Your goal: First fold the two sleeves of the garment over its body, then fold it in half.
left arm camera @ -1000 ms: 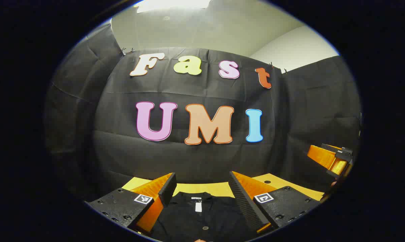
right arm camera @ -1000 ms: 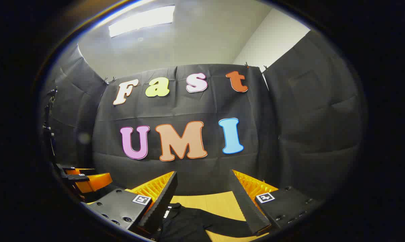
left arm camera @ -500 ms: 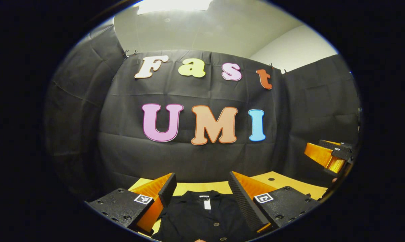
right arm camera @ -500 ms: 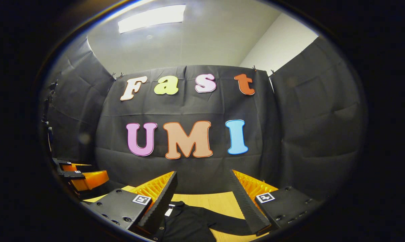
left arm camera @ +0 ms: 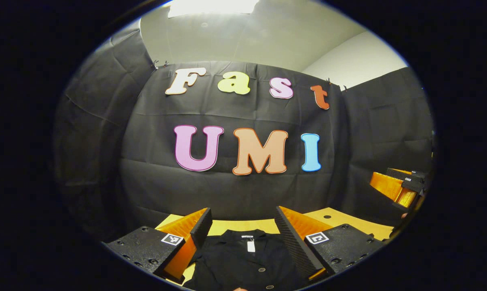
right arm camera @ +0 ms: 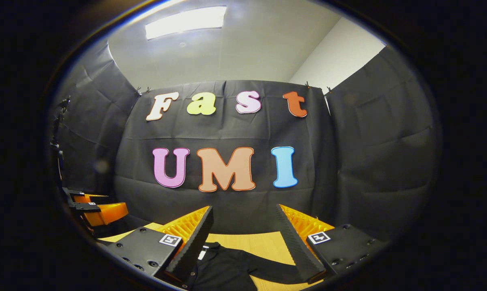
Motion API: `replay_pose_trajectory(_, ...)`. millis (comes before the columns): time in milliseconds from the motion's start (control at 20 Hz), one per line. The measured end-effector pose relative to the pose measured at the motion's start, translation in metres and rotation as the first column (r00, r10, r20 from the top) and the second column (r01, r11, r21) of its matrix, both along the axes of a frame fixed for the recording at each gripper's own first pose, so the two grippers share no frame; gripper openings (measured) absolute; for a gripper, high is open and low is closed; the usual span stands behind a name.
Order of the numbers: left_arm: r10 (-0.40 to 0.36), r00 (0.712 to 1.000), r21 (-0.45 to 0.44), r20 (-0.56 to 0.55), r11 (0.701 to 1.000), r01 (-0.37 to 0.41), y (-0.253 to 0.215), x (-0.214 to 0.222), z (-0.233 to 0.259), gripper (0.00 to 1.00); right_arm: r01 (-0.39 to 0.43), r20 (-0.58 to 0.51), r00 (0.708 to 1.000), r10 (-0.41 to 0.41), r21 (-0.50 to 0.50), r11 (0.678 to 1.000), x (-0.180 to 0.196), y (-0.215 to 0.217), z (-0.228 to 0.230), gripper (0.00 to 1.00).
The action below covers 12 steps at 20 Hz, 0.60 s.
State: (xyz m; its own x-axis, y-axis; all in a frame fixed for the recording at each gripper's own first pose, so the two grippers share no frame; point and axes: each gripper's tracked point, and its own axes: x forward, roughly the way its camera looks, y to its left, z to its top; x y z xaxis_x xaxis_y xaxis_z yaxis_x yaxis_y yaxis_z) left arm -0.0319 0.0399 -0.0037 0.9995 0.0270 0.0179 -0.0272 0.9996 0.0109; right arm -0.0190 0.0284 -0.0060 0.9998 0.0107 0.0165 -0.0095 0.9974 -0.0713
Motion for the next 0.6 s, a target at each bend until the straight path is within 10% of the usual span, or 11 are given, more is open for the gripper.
replay_pose_trajectory(600, 0.063, 0.998, 0.021, -0.01, 0.998, -0.062, 0.015, -0.006, -0.005, 0.94, -0.04, -0.048, 0.998, 0.039, -0.011, 0.999, 0.005, 0.009, -0.019, 0.94)
